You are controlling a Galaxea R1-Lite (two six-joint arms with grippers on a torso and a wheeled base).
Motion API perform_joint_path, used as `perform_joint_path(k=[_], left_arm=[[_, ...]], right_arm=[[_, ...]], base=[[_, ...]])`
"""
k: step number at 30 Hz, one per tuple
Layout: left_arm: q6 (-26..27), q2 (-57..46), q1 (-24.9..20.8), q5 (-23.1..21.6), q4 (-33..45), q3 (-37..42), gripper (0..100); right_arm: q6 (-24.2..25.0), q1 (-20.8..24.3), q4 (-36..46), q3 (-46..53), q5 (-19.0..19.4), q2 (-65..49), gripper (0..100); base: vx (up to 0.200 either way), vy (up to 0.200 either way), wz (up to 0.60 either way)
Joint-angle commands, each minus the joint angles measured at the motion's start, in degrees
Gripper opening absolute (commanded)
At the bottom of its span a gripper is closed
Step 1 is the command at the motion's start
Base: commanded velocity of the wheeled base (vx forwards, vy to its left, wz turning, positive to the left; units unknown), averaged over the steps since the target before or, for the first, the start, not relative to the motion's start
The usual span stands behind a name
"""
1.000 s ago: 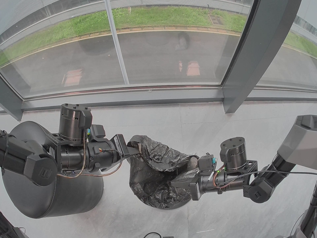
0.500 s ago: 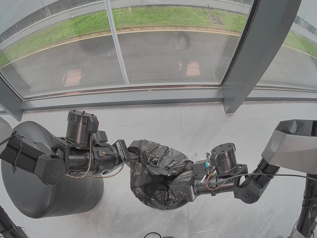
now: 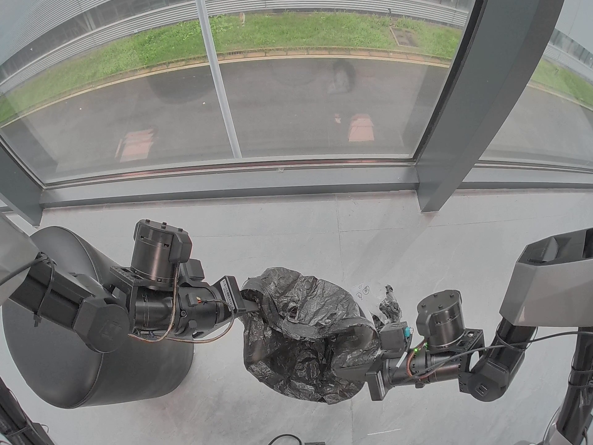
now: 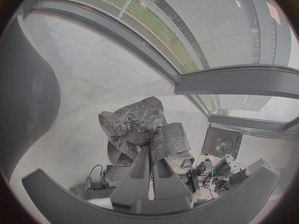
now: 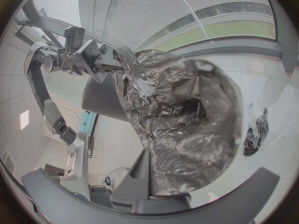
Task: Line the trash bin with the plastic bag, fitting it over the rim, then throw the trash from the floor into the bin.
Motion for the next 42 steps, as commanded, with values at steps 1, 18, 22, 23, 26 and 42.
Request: perform_joint_path(k=[1,18,22,23,26,42], left_arm=[[-0.21,-0.65,-0.27,0.01,0.47,0.63,0],[-0.47,-1.27,-1.41,0.10,1.00,4.41,0],[-0.38,-0.83,-1.77,0.01,3.90,4.50,0],[-0.38,-0.83,-1.77,-0.07,4.42,4.41,0],[-0.21,-0.65,-1.85,0.01,6.27,4.50,0],[0.59,5.32,-0.45,0.63,5.66,1.77,0]], right_arm=[[0.25,-0.10,-4.17,6.59,-0.05,-0.68,0],[-0.19,-1.07,-10.06,13.27,-3.22,1.78,0],[-0.27,-1.68,-10.06,13.18,-3.30,2.83,0],[-0.27,-1.77,-10.14,13.18,-3.30,3.01,0],[-0.36,-2.30,-11.02,13.09,-3.39,4.33,0],[-5.99,-10.65,-17.00,11.16,-4.09,8.90,0]], base=[[0.000,0.000,0.00],[0.000,0.000,0.00],[0.000,0.000,0.00],[0.000,0.000,0.00],[0.000,0.000,0.00],[0.000,0.000,0.00]])
